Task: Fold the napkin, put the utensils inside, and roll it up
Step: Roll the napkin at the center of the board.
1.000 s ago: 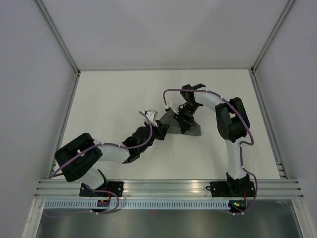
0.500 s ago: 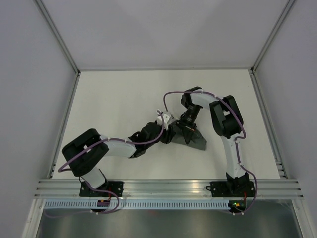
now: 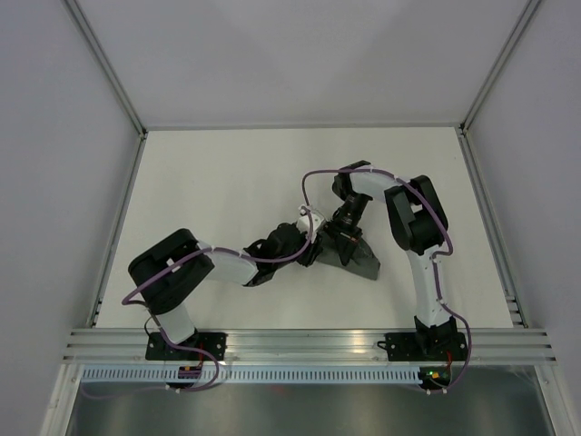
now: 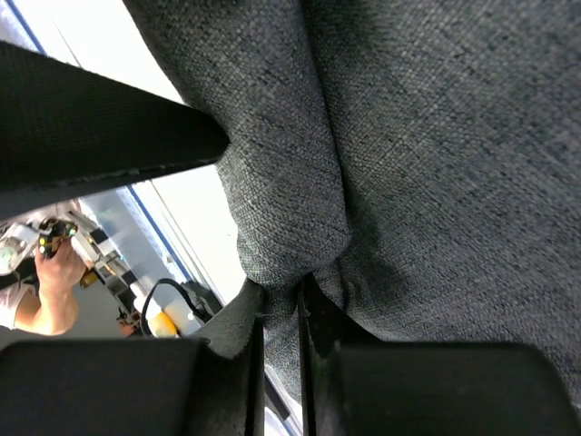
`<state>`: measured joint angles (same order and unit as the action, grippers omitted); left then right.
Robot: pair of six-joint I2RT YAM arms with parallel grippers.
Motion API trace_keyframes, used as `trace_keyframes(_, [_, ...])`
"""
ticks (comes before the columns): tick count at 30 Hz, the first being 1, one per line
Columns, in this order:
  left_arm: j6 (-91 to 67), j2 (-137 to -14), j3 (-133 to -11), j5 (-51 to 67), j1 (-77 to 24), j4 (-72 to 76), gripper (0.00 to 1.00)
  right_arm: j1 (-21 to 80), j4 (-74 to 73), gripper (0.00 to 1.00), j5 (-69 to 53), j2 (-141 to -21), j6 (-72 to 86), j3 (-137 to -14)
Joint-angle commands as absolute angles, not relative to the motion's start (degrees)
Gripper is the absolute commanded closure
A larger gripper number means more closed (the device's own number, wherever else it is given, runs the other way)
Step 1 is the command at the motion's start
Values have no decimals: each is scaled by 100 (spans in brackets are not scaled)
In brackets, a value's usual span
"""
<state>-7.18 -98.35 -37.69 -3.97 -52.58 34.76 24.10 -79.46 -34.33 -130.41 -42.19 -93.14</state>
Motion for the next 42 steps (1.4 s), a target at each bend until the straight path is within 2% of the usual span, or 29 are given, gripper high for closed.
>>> trace_keyframes(1, [-579,-10063,-3972,-500,-5282,3217,56,2382,-6346,82,-1943,-13184,-4088,-9035])
trace_keyframes(3, [-659,-10116,-3964,-475,-5282,3164,63,2382,-6267,72,-1916,-13105,-3999,-9044])
trace_keyframes(8, [-1071,-10213,-3885,-510,-5317,3059,78,2338,-5845,58,-1881,-12710,-3544,-9175])
trace_keyframes(14, [-1450,-10379,-3770,-694,-5370,3067,85,2057,-5529,52,-1968,-12296,-3094,-9474])
trace_keyframes(19, [-1608,-10546,-3788,-729,-5370,3129,86,1785,-5230,48,-2258,-11762,-2804,-9440])
trace_keyframes(25, [-1705,-10714,-3867,-703,-5370,3103,87,1337,-4835,46,-2715,-10901,-3127,-8834])
trace_keyframes(28, [-1740,-10828,-3885,-642,-5370,3068,88,1178,-4501,45,-2804,-10285,-3540,-8184])
trace_keyframes(38, [-1705,-10855,-3823,-475,-5265,2988,88,1309,-2427,44,-2804,-7780,-5492,-4838])
trace_keyframes(42, [-1644,-10854,-3823,-378,-5212,2927,88,2176,-1322,43,-2251,-7025,-5712,-3939])
